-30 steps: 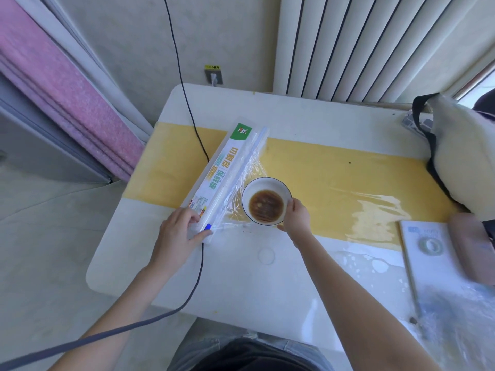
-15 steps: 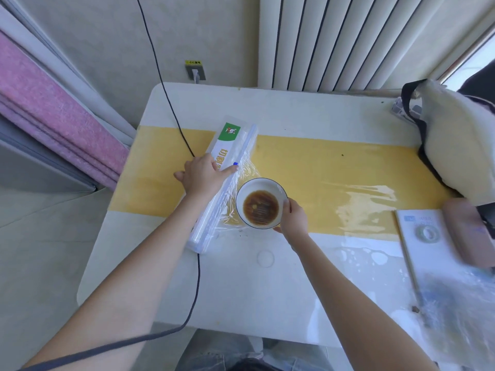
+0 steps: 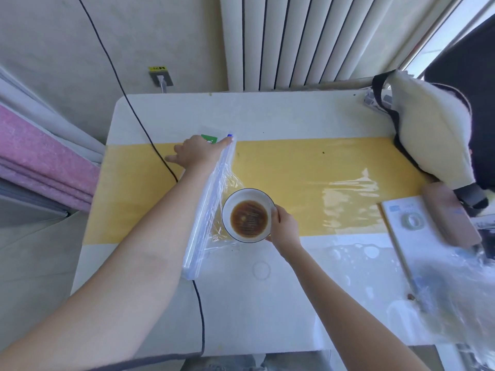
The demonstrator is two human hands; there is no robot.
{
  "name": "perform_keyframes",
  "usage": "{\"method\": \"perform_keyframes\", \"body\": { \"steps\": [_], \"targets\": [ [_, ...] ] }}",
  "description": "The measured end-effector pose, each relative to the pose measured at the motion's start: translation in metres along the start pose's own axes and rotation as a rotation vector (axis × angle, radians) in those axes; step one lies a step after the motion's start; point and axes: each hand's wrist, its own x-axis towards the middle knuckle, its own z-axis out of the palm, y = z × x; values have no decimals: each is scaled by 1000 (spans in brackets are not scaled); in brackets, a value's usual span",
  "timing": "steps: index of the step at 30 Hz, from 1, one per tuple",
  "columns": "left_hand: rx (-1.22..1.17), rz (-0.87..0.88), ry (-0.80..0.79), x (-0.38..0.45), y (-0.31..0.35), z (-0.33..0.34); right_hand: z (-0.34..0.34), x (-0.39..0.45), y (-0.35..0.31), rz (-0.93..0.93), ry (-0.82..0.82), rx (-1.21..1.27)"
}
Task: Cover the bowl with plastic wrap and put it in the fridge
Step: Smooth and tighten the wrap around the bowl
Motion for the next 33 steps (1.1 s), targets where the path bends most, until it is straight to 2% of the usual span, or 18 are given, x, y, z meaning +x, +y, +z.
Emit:
{"method": "perform_keyframes", "body": {
  "steps": [5,12,14,16,18,19,21,24,25,27,30,33],
  "targets": [
    [-22,-74,-14,7,11,-4,3,-3,-1,-4,28,-7],
    [-60,-20,-69,-1,3,-8,-9,-11,2,-12,129,-36],
    [-76,94,56,-10,-3,-4,-17,-14,3,-19,144,-45],
    [-200,378,253,-33,-11,5,-28,-15,6,-35,162,-57],
    [-335,631,270,-61,-15,16,-39,-18,7,-49,173,-68],
    [-381,670,207,-74,-16,23,-45,-19,8,-54,178,-75],
    [-386,587,13,-91,-14,39,-57,-23,11,-66,187,-90],
    [-354,350,-354,-108,-8,59,-71,-29,18,-73,191,-111],
    [-362,294,-416,-113,-6,64,-75,-32,21,-76,191,-117],
    [-474,163,-454,-120,-1,74,-83,-36,28,-80,186,-126],
    [-779,-70,-501,-127,2,87,-93,-41,39,-75,197,-128],
    [-881,-227,-582,-135,3,95,-100,-45,43,-81,241,-111]
  ]
}}
